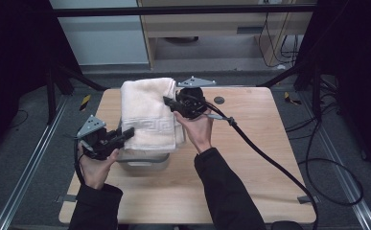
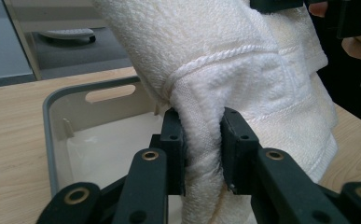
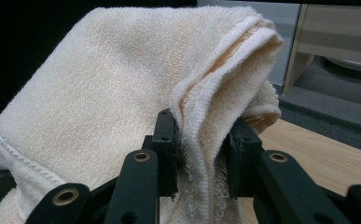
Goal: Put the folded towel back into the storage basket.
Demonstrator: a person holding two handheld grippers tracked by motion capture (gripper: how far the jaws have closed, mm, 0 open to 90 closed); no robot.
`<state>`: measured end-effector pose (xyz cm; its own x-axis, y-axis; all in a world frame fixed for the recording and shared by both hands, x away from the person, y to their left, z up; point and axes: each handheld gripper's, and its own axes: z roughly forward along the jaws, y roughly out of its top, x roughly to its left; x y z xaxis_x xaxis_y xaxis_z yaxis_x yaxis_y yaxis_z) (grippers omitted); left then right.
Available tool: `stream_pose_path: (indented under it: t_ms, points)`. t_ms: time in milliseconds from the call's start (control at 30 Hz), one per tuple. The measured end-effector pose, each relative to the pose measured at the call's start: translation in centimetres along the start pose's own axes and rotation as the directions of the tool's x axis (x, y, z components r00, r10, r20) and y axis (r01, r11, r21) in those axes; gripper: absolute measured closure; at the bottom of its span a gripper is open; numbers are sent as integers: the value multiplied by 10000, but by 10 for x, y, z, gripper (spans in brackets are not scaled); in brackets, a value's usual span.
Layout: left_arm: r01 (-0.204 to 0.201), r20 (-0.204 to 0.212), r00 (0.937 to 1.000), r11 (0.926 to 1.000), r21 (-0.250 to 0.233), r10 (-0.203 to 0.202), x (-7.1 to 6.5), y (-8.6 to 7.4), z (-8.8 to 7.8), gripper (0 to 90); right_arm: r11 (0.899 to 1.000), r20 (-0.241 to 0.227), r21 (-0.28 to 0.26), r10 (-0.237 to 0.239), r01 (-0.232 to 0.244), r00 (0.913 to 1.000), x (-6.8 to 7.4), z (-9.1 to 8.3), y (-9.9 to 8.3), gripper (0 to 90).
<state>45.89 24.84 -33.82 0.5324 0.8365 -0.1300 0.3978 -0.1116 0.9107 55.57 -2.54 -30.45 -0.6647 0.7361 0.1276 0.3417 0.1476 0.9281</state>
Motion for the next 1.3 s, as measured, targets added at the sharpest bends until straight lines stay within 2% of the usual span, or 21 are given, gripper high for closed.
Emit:
stream_pose_path:
  t_ms: [233,633,900,1300]
  points:
    - [105,-205,9997,9999,58,-104,13,-2,-6,725,10000,-86,38,-11,11,10000,8,14,2,694]
    - [88,-655,9978,9998,153,-78,23,-4,-9,724,10000,-170,31,84,-83,9998,16,35,1,694]
    - [182,-826,9965,9990,412,-147,34,-10,-4,724,9996,-178,169,243,-240,9995,16,48,-5,694]
    - [295,-1051,9942,9966,766,-213,41,-19,7,724,9987,-47,435,263,-261,9996,13,64,-16,694]
